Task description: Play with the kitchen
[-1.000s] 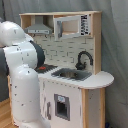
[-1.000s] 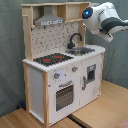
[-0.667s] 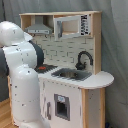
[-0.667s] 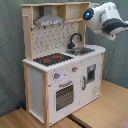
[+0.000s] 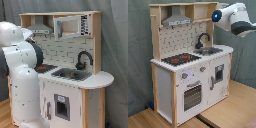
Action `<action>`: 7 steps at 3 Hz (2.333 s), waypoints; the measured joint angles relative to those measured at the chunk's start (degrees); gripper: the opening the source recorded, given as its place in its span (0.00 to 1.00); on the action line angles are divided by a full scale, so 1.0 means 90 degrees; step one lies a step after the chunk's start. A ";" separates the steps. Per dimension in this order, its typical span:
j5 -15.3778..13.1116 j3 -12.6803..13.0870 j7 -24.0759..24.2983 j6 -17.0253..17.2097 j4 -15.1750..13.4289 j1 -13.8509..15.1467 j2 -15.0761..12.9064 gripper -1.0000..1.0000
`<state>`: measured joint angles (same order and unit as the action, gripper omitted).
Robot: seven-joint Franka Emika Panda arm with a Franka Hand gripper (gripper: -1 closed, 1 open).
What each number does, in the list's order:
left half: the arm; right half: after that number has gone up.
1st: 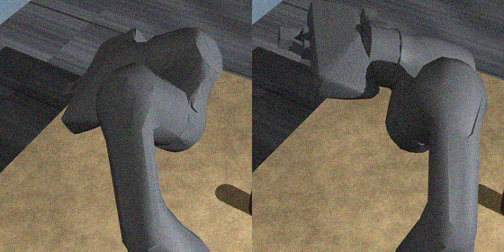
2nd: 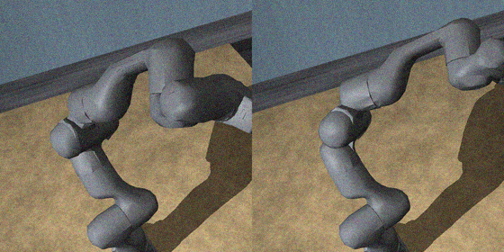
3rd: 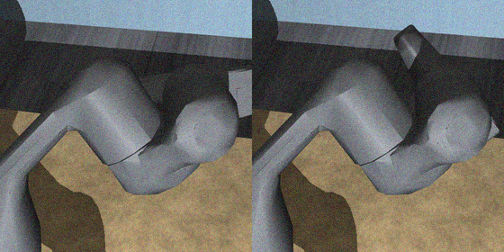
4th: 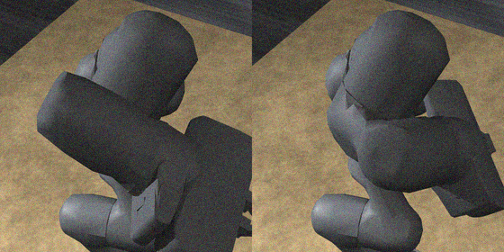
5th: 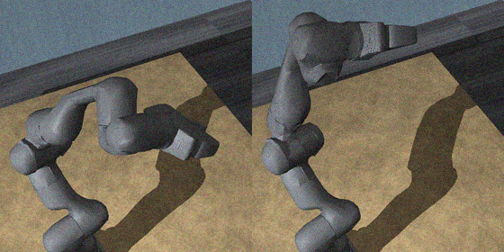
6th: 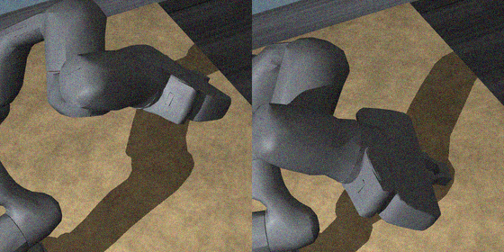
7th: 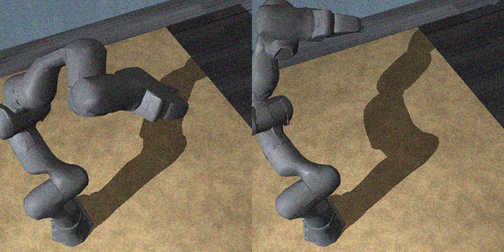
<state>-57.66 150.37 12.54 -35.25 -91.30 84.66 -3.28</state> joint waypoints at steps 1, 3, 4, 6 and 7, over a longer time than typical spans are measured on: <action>-0.0625 0.0000 -0.0180 0.0346 0.0002 -0.0033 0.0007 1.00; -0.1921 0.0001 -0.0581 0.0894 0.0030 -0.0177 -0.0014 1.00; -0.0581 0.0001 -0.0167 0.0324 0.0006 -0.0030 0.0004 1.00; -0.0176 -0.0455 -0.0461 -0.0431 -0.0385 -0.0607 0.0635 1.00; 0.0045 -0.0636 -0.0640 -0.0807 -0.0602 -0.0915 0.0955 1.00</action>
<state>-57.25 144.64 6.79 -42.52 -96.71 76.42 5.32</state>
